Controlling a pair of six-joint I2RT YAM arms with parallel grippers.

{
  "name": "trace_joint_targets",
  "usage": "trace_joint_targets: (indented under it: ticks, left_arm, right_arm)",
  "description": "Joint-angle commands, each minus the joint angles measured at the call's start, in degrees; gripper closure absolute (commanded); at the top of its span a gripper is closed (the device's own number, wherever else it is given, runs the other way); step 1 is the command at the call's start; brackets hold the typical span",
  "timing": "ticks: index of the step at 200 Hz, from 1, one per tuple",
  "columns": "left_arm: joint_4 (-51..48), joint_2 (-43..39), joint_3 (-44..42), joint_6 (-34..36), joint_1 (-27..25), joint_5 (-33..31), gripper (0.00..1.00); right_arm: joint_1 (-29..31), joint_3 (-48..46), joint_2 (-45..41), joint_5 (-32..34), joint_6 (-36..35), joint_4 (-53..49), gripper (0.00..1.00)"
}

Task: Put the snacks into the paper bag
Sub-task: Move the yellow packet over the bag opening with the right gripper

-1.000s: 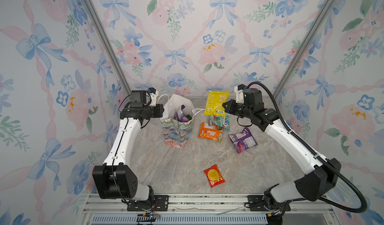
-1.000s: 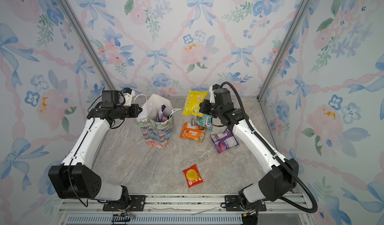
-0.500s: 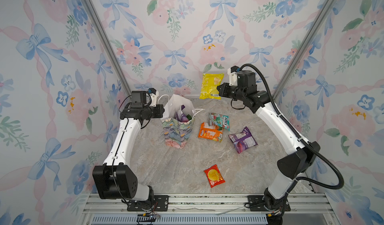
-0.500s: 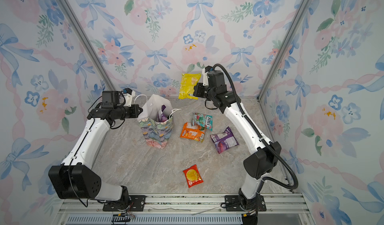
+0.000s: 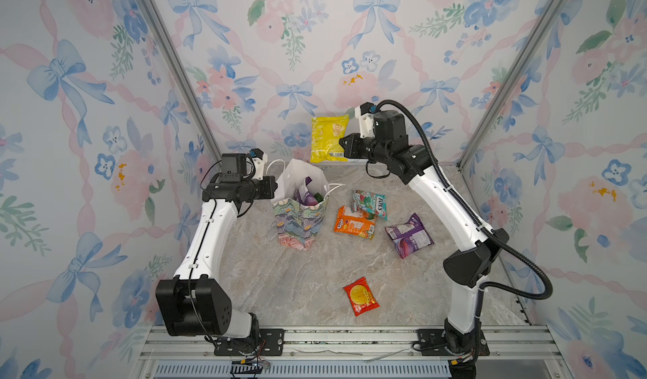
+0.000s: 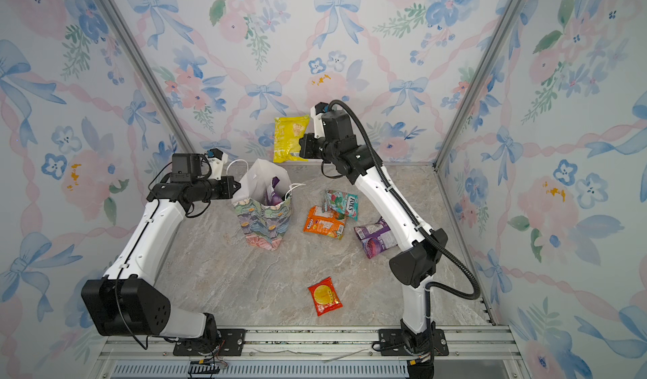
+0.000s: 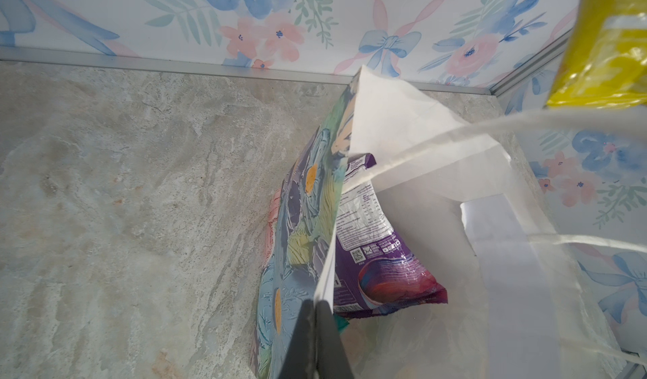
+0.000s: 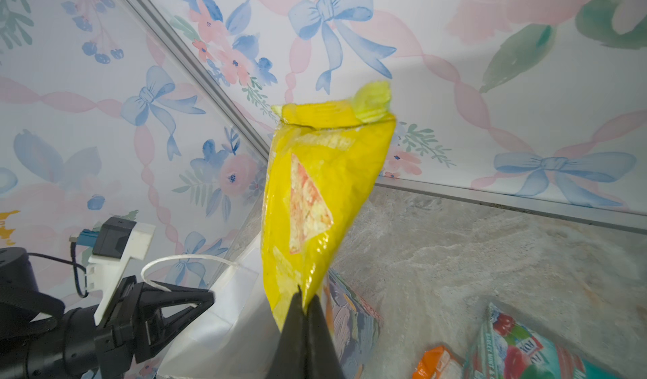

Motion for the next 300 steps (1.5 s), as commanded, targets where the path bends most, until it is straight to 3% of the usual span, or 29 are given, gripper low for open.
trace_joint_targets:
  ticks: [1,159,300]
  left_arm:
    - [-1.34,-0.94,-1.12,0.29,0.48,0.25,1.00]
    - [-1.34,-1.33,-0.95,0.21,0.46,0.27,1.00]
    - [-1.34,-1.78,-0.95,0.23,0.52,0.16,1.00]
  right_arm:
    - [2.34,2.22,1.22,0.21,-0.44,-1.28,1.00]
    - [9.89,-22.80,-9.86,2.96,6.26,10.46,1.00]
    - [13.11,-32.18,-10.10,3.21,15.50,18.65,1.00]
